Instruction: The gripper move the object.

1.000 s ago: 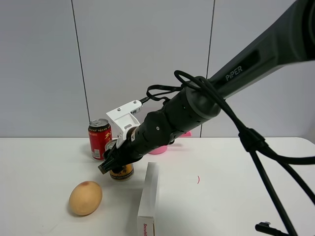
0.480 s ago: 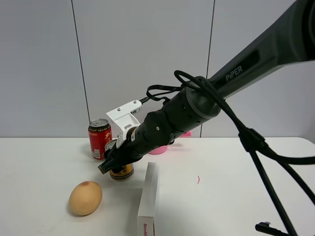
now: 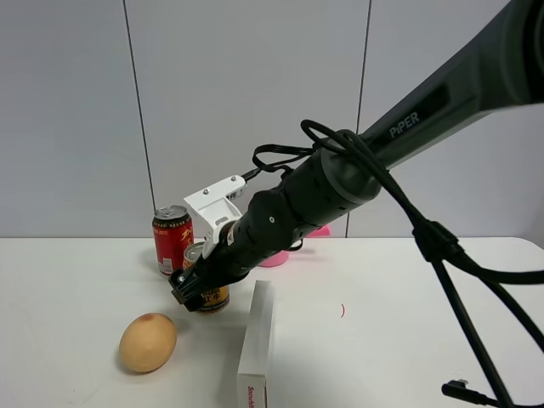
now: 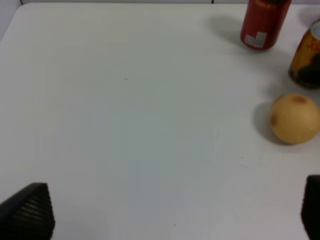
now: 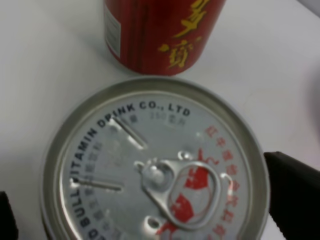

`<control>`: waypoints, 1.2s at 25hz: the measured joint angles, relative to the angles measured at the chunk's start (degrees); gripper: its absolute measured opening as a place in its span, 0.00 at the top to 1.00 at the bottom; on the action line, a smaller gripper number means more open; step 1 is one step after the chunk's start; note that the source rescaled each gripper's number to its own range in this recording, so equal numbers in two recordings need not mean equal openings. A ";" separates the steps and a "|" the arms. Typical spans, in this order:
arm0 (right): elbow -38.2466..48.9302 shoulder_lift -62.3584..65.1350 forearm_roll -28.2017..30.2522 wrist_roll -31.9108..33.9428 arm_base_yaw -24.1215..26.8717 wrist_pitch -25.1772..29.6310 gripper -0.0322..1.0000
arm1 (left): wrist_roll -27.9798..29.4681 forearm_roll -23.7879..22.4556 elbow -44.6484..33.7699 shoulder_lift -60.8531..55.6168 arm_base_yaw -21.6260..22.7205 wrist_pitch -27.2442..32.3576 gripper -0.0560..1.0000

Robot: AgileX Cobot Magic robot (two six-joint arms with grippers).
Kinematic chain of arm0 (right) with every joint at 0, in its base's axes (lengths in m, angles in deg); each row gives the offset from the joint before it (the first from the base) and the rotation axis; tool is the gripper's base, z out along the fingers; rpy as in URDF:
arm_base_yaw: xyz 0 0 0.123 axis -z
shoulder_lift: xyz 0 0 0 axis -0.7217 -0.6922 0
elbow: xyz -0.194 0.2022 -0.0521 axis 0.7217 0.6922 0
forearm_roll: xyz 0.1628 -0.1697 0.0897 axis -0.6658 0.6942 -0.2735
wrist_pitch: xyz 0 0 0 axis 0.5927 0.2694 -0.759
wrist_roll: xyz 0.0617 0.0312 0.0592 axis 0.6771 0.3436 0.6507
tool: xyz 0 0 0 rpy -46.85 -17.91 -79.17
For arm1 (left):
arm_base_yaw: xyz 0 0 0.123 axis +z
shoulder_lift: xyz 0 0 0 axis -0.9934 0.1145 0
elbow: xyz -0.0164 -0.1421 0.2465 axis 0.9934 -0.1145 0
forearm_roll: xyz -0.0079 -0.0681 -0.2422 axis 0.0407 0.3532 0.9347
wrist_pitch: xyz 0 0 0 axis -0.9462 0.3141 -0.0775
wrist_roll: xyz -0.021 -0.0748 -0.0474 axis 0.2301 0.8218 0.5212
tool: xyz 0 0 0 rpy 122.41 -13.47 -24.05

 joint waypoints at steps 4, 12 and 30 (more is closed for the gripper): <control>0.00 1.52 0.00 -0.29 0.00 0.30 0.01 | 0.00 0.00 0.00 0.00 0.00 0.00 0.00; 0.00 10.59 0.00 -0.76 0.00 5.87 0.01 | 0.00 0.00 0.00 0.00 0.00 0.00 0.00; 1.22 31.63 -0.97 -0.64 0.00 21.28 0.01 | 0.00 0.00 0.00 0.00 0.00 0.00 0.00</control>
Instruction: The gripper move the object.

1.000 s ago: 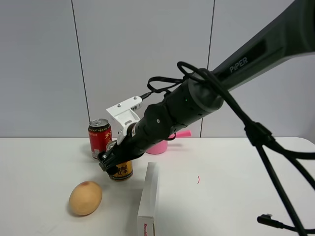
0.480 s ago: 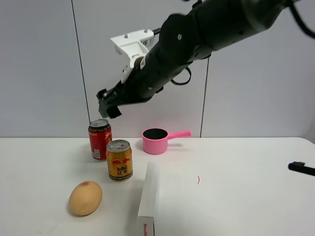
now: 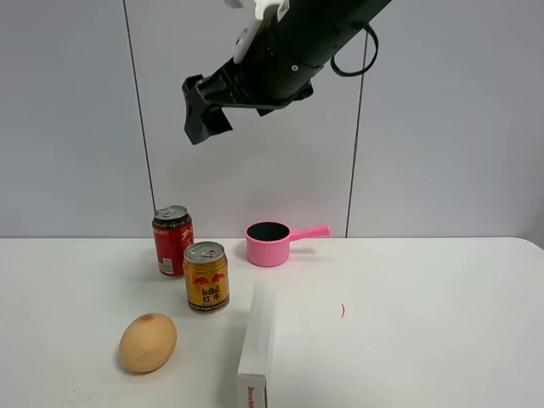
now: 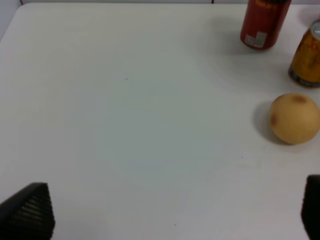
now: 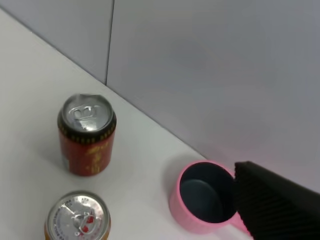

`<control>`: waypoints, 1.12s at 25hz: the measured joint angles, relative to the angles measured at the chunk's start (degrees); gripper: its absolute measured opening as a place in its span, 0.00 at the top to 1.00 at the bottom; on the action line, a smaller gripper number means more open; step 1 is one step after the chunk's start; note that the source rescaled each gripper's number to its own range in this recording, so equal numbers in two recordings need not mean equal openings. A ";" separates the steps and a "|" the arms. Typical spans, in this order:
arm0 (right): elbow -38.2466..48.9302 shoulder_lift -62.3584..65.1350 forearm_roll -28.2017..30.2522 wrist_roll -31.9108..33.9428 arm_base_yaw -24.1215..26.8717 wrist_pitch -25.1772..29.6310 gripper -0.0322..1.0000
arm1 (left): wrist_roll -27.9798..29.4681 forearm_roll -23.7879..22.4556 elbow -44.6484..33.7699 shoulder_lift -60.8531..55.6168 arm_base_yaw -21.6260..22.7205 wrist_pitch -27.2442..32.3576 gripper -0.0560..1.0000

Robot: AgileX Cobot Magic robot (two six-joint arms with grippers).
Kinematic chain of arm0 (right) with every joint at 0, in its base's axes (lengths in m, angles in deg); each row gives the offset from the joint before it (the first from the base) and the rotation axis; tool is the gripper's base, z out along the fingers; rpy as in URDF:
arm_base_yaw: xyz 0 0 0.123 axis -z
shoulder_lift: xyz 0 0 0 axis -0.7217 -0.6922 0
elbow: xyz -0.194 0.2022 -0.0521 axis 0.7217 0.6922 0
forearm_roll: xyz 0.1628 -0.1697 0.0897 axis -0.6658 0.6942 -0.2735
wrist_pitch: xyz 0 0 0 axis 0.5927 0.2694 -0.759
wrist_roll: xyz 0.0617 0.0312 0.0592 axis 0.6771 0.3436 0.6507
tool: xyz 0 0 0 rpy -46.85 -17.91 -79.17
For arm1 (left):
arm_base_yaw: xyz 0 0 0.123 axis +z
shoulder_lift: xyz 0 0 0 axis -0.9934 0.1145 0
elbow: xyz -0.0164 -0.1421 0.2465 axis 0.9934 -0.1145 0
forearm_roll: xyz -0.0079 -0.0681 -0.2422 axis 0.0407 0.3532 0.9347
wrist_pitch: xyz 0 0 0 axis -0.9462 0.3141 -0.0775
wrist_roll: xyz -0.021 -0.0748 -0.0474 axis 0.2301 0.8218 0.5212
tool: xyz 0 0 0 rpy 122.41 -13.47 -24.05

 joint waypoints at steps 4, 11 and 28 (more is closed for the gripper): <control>5.48 4.75 -1.24 -0.94 0.20 -0.61 0.01 | 0.00 0.00 0.00 0.00 0.00 0.00 0.00; 19.98 15.08 -3.80 -2.38 4.50 -3.38 0.01 | 0.00 0.00 0.00 0.00 0.00 0.00 0.00; 42.56 40.51 -4.49 -4.90 31.89 -4.54 0.01 | 0.00 0.00 0.00 0.00 0.00 0.00 0.00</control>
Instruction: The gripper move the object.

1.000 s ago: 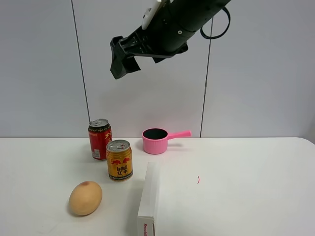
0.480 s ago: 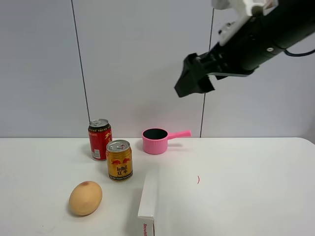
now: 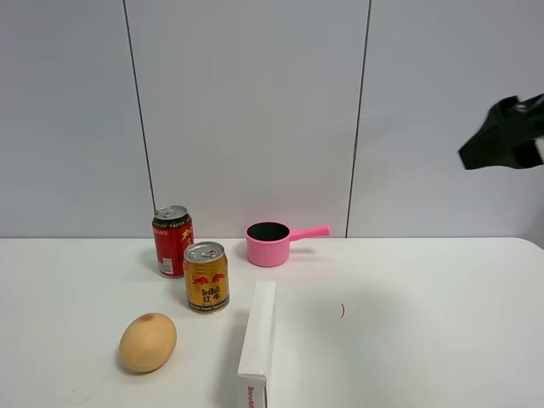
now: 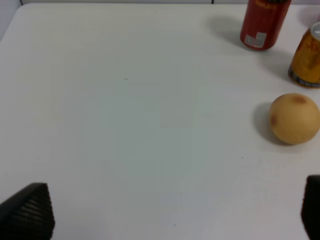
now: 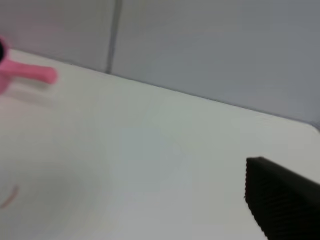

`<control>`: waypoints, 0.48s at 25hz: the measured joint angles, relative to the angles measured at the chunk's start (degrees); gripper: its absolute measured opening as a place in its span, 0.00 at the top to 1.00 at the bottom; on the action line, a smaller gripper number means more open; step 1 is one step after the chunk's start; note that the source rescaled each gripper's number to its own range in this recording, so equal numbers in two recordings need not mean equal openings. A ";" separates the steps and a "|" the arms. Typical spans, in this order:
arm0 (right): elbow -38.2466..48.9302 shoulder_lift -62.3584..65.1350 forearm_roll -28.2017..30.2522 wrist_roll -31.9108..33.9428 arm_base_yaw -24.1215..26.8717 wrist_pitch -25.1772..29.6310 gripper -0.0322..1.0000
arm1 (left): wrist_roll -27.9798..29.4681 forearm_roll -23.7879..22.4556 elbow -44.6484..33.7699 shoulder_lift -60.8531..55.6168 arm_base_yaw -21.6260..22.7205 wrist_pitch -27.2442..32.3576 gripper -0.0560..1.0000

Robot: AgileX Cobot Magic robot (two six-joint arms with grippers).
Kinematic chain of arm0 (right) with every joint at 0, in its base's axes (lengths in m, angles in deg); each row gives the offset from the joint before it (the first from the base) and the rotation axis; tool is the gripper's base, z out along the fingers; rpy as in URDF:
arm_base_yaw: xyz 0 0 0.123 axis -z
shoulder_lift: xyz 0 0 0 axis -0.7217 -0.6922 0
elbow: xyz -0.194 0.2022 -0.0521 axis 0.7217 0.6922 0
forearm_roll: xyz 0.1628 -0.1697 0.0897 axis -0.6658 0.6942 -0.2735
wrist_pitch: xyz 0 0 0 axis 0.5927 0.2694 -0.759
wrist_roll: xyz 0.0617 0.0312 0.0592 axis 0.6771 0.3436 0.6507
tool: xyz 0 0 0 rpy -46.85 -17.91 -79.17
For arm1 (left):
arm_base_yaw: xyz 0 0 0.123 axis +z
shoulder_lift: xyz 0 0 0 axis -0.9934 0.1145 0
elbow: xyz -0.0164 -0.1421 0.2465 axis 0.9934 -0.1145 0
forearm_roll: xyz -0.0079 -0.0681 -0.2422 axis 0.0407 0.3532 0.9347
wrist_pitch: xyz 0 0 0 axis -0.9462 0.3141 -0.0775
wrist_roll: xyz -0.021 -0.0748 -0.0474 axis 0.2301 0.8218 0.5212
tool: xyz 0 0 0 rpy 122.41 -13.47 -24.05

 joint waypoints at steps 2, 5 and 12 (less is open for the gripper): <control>2.30 4.04 0.00 -0.01 4.02 0.42 0.01 | 0.00 0.00 0.00 0.00 0.00 0.00 0.00; 5.37 11.01 0.00 -0.06 10.37 2.61 0.01 | 0.00 0.00 0.00 0.00 0.00 0.00 0.00; 7.93 25.32 0.69 1.55 16.55 13.71 0.01 | 0.00 0.00 0.00 0.00 0.00 0.00 0.00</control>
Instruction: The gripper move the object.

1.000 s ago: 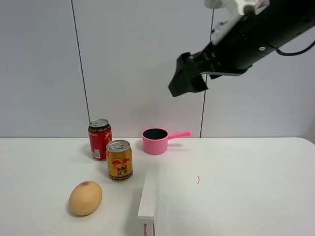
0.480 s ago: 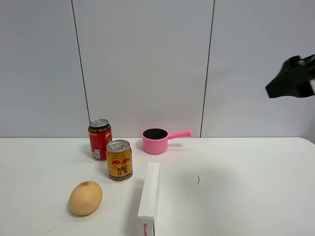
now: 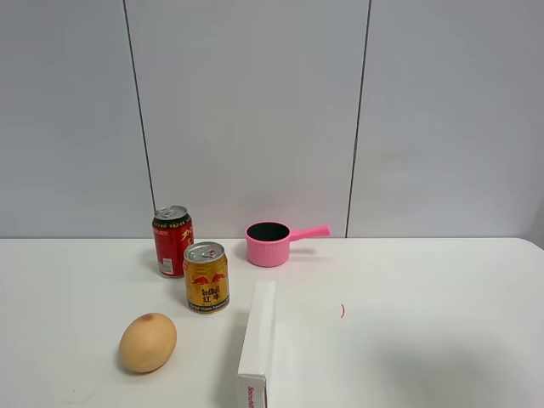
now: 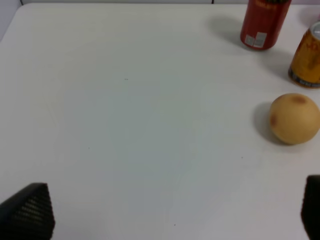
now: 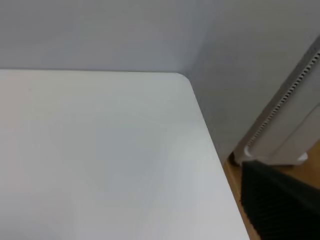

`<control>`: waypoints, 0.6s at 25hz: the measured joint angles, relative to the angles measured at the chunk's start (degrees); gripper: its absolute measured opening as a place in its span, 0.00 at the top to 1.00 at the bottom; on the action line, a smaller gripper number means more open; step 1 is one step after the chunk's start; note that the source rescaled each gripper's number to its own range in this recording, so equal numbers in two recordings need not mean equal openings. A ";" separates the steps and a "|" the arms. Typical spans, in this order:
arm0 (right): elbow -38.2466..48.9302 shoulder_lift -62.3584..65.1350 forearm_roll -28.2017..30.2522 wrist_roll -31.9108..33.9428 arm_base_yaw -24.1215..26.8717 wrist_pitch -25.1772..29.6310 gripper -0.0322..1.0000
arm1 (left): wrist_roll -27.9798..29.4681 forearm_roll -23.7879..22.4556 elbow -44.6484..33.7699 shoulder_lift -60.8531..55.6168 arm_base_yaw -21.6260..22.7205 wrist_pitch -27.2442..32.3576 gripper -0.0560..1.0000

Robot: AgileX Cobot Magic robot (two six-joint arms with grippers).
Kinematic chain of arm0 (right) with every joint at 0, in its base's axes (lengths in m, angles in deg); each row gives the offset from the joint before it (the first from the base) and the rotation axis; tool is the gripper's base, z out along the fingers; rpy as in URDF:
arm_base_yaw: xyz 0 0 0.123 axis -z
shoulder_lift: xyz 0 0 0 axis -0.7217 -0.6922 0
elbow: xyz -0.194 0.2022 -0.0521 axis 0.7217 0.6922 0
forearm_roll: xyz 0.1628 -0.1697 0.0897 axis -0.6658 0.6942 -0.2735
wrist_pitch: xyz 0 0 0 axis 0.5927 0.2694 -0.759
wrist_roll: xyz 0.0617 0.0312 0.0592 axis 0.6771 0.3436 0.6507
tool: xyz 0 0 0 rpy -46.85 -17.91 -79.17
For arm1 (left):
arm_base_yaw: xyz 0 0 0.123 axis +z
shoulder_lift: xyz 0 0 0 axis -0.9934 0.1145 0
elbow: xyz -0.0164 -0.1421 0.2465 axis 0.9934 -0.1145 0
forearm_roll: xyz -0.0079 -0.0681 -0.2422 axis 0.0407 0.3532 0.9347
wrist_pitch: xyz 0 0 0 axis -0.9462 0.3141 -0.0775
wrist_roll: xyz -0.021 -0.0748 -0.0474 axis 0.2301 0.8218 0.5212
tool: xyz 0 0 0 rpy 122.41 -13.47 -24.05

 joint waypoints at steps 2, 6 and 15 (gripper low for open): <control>0.00 3.67 0.94 0.93 0.07 4.46 0.01 | 0.00 0.00 0.00 0.00 0.00 0.00 0.00; 0.00 10.80 2.98 3.48 0.07 14.40 0.01 | 0.00 0.00 0.00 0.00 0.00 0.00 0.00; 0.02 21.23 4.26 6.41 -0.18 27.02 0.01 | 0.00 0.00 0.00 0.00 0.00 0.00 0.00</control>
